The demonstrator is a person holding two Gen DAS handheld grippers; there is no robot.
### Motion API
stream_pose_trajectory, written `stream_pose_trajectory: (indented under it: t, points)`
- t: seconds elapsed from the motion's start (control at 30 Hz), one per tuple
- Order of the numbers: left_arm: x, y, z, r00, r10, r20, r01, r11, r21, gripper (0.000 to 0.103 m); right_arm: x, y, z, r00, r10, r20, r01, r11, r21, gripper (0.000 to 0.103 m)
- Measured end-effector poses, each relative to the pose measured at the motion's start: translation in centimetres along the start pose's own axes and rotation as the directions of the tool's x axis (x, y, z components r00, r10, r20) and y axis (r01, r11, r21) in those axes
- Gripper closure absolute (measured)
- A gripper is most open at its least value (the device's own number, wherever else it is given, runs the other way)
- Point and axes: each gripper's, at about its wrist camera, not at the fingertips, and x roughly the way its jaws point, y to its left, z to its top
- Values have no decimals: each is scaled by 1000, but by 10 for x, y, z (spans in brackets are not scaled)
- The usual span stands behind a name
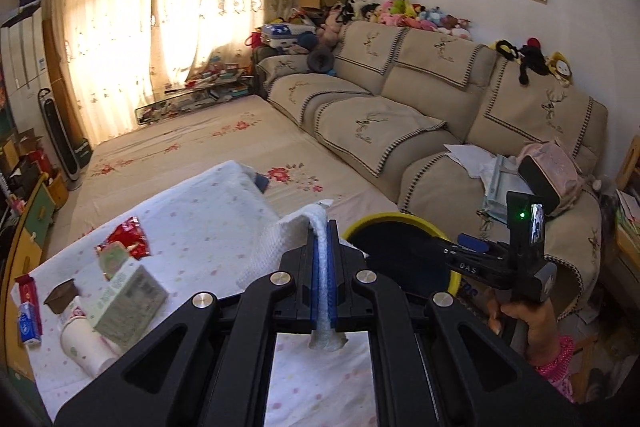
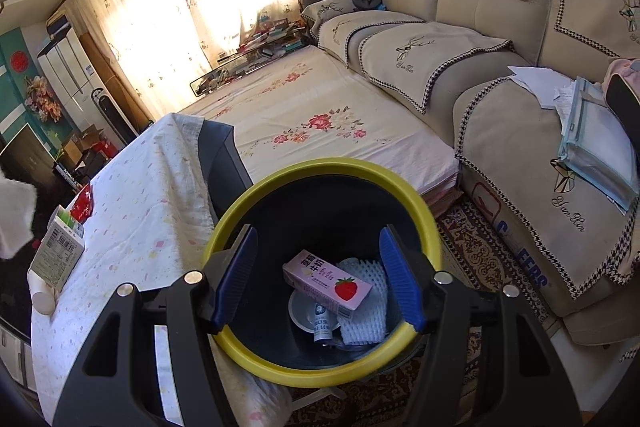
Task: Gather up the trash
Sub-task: 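Carry the paper towel over the bin and release it with the left gripper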
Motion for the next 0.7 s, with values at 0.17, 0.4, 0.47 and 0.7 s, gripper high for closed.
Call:
stream_pose_trajectory:
  t: [0.17,0.4,0.47,0.7]
  points:
    - [53,-41,3,995,-75,-61,76,997,27,99,-10,-23,-2,1000,-20,9,20,1000,24,42]
    - [145,-77,-3,976,-114,-187,123,992,36,99,-17,-60,-7,998,-68,5,68,995,69,42]
    - [168,-86,-7,967,-118,-226,130,991,35,98,-18,-69,-8,997,-77,4,76,993,85,41]
    - [224,-105,-24,946,-63,-319,85,995,56,39,-19,-81,-11,997,-75,1,75,992,101,41]
